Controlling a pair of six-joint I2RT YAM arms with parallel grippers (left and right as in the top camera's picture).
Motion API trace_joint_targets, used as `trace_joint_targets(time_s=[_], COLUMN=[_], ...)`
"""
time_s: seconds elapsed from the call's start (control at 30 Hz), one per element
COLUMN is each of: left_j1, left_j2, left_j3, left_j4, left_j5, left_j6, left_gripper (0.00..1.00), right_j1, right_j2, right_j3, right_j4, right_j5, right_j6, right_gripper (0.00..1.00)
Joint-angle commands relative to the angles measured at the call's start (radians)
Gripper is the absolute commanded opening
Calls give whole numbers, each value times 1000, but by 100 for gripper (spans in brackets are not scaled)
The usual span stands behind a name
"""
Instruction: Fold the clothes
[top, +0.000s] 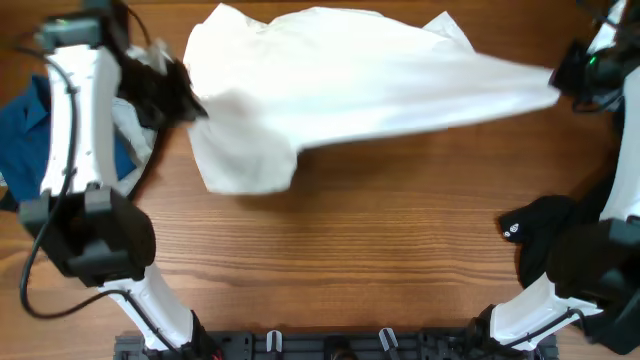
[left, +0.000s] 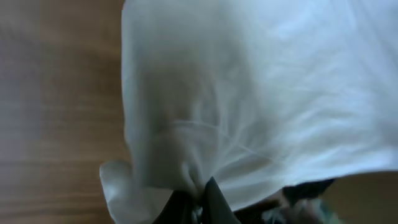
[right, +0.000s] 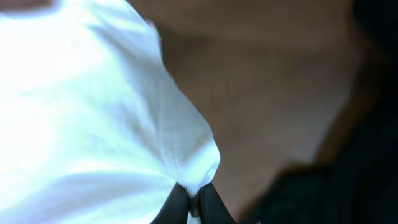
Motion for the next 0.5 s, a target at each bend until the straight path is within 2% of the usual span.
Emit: trace_joint_targets(time_s=[0.0,0.13,0.23,0.33,0.47], left_j1=[-33,-41,-41,-40,-31], left_j2=[-5,-10,-30,-68,-140], left_j3=[-238,-557,-715,-796,-795], left_j4=[-2,32,108,153,212], left_j5=[-33,-53,-55,-55,-55], left_j6=[100,107,107,92,69], left_gripper=[4,4,4,4,4], right_j1=[-8,-17,-31,-39,-38], right_j2=[20,20,20,20,20], right_j3=[-199,-440,-494,-496,-496], right_j4=[-15,-9,-10,-31,-27], right_j5=[129,308,345,360,359], right_j6=[-23,114,163,188,187], right_gripper=[4,4,4,4,4])
